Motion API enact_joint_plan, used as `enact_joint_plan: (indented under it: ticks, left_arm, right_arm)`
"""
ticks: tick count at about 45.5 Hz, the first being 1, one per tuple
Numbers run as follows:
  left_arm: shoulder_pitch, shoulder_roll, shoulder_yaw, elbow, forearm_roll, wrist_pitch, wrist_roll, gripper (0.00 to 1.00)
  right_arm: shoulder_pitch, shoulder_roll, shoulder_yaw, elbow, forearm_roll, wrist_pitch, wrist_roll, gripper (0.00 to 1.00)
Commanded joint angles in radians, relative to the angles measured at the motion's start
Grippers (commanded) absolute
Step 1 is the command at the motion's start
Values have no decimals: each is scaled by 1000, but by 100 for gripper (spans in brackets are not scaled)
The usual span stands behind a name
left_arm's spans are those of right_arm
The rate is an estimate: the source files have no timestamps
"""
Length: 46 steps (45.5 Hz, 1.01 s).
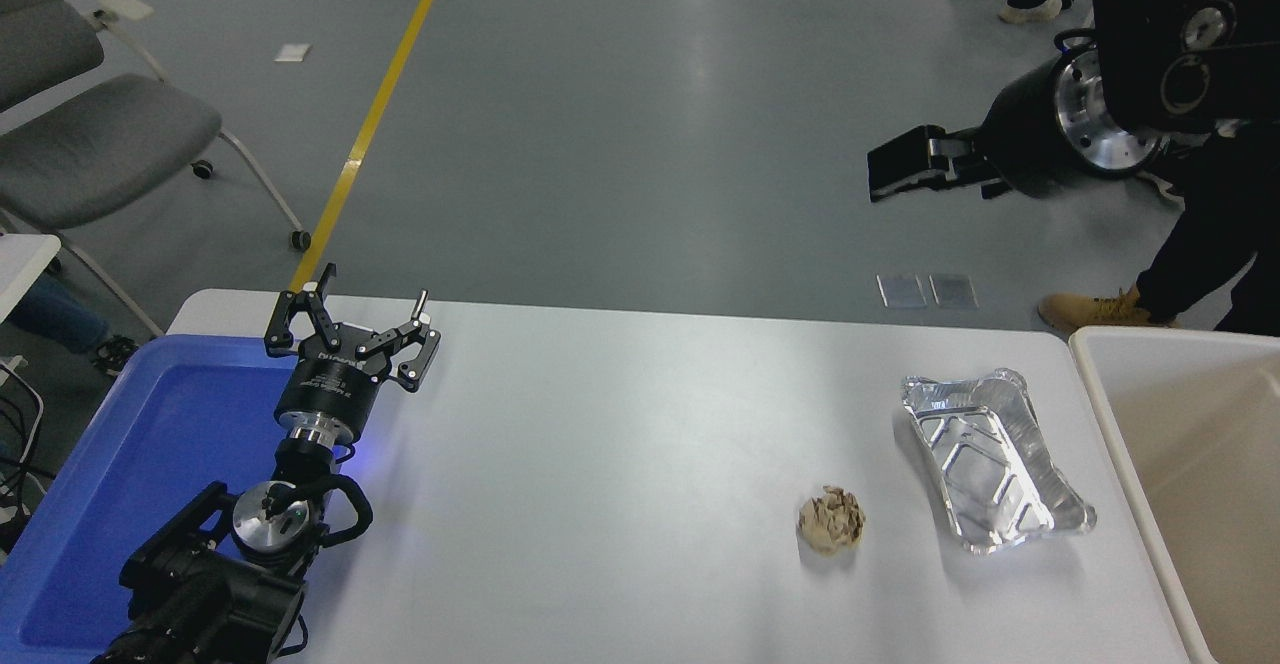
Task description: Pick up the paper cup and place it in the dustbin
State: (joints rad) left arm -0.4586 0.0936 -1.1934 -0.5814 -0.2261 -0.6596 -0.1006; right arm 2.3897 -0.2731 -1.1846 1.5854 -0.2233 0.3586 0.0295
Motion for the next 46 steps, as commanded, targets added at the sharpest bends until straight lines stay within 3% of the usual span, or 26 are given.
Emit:
enact_joint_plan:
  ticks: [1, 16, 34, 46]
  left_arm:
    - [0, 0, 0, 0, -1, 0, -1, 99]
    - [0, 0, 0, 0, -1, 0, -1, 99]
    - [0, 0, 0, 0, 1, 0, -1, 99]
    - [0, 0, 0, 0, -1, 2, -1, 99]
  right_arm:
    - [-10, 80, 3, 90, 1, 57, 1, 100]
    - [-15, 55, -15, 94, 10, 255, 1, 100]
    - [-23, -6, -69, 102, 179, 263, 1, 100]
    - [-20, -26, -72, 114, 193, 261, 1, 100]
